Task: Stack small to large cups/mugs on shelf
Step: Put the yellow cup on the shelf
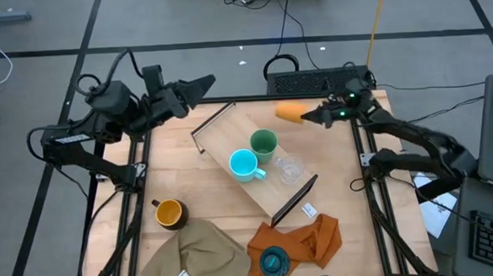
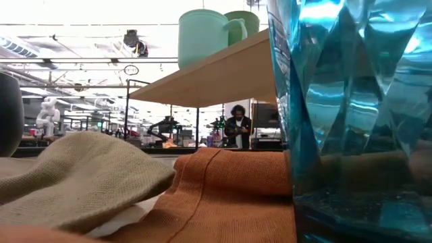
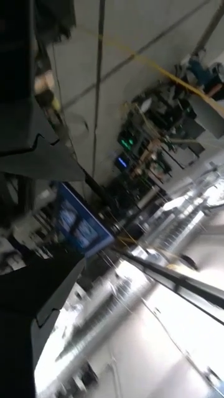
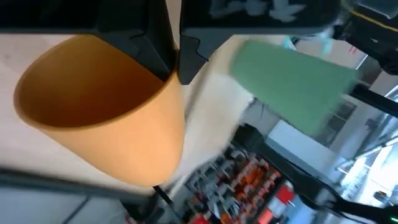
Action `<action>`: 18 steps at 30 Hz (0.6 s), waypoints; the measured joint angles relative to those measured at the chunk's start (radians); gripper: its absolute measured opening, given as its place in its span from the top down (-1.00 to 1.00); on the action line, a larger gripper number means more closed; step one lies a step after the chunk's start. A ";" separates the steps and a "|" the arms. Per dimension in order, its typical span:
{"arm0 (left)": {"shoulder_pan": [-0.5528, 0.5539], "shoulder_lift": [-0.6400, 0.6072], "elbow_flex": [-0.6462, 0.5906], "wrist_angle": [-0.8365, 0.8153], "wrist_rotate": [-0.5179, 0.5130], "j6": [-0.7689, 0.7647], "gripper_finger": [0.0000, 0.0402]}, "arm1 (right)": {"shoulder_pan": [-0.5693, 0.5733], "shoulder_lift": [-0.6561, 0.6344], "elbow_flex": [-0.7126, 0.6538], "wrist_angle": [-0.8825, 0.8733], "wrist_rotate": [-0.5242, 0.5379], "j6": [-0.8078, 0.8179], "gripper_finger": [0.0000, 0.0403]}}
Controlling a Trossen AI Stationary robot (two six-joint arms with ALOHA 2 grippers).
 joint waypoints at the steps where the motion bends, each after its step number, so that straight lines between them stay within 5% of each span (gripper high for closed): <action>1: 0.004 0.000 0.000 -0.024 0.000 0.001 -0.01 | -0.003 -0.044 0.000 -0.024 0.001 0.006 1.00; 9: 0.019 0.000 0.000 -0.140 0.000 0.012 -0.01 | -0.012 -0.370 0.000 -0.256 0.021 0.018 1.00; 18: 0.019 0.000 0.000 -0.174 0.029 0.029 -0.01 | 0.033 -0.667 0.083 -0.277 -0.094 0.201 1.00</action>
